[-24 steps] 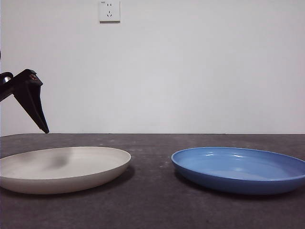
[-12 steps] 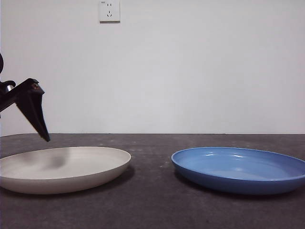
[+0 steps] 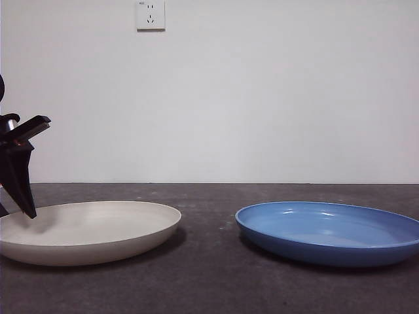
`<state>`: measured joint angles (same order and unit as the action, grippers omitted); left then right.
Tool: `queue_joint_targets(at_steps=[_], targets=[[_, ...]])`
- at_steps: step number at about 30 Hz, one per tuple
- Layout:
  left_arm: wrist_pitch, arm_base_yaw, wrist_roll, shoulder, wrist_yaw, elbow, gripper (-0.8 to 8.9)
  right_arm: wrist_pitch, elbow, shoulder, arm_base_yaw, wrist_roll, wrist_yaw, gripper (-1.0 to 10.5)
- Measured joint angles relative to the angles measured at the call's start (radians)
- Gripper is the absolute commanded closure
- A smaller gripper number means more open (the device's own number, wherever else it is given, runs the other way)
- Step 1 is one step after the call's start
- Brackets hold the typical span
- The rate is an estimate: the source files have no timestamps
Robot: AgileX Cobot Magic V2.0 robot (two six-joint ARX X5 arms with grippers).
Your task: Pick up the white plate, put it on the blue plate, put it on desk
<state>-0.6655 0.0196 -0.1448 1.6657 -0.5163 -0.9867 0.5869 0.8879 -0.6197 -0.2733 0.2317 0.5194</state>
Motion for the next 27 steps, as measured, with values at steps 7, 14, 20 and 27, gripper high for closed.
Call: queue_joint_targets(at_steps=[7,14,20,27], targets=[[0.000,0.000,0.010,0.003,0.036,0.000,7.85,0.000,0.000,0.000,0.000,0.000,0.000,3.3],[0.008,0.000,0.026,0.024,0.039,0.000,8.03,0.000,0.000,0.000,0.000,0.000,0.000,3.3],[-0.053,-0.006,0.027,0.024,0.040,-0.043,8.03,0.013,0.004,0.001,0.000,0.000,-0.034,3.3],[-0.180,-0.072,0.027,0.024,0.042,-0.179,8.03,0.204,0.097,0.010,0.000,-0.035,-0.169,3.3]])
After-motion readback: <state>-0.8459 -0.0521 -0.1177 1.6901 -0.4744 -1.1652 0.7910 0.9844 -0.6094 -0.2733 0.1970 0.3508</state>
